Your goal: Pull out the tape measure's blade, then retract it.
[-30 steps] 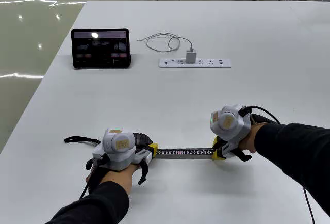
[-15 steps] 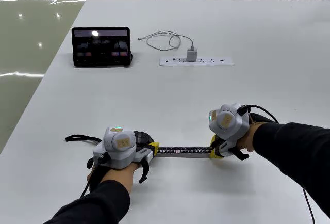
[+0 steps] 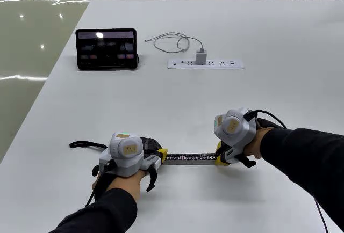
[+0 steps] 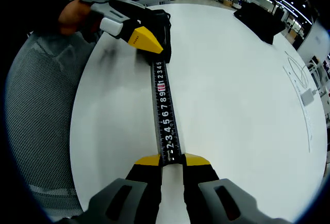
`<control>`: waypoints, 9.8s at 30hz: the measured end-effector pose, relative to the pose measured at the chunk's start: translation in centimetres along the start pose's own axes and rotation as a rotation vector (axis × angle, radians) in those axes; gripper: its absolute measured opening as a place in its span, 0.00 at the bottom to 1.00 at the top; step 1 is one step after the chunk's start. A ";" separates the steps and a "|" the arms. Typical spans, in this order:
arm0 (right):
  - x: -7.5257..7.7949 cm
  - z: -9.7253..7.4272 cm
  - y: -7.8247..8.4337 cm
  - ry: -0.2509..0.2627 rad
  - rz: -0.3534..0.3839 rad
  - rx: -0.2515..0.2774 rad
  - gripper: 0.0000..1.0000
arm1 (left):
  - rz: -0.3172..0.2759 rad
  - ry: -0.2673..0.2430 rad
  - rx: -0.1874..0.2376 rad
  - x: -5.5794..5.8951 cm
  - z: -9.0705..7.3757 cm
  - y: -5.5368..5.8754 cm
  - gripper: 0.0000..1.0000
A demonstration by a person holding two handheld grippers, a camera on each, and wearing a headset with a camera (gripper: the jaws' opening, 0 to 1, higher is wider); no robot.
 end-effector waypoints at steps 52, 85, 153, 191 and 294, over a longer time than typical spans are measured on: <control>-0.2 1.2 -3.6 0.010 0.011 0.056 0.10 | -0.007 0.041 -0.019 -0.2 0.0 -0.1 0.60; -0.7 2.0 -6.5 -0.007 0.037 0.139 0.10 | -0.013 0.070 -0.028 -0.4 -0.3 -0.1 0.60; -1.6 3.5 -12.5 -0.033 -0.035 0.202 0.11 | -0.030 0.095 -0.035 -0.6 -0.2 -0.1 0.60; -1.7 3.7 -12.5 -0.017 -0.030 0.202 0.12 | -0.024 0.098 -0.036 -0.5 -0.1 -0.2 0.62; -7.7 -10.1 16.1 0.328 0.526 0.471 1.00 | 0.286 0.289 -0.011 -9.9 -12.5 1.7 1.00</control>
Point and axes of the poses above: the centre of the closed fingertips' face, and the gripper's own axes: z roughly forward along the fingers, x roughly to its right, y roughly out of its underside, the point moved 6 cm from there along -z, roughly backward along the fingers, and after that the axes turned 11 degrees about -x, right-handed, at the moved point
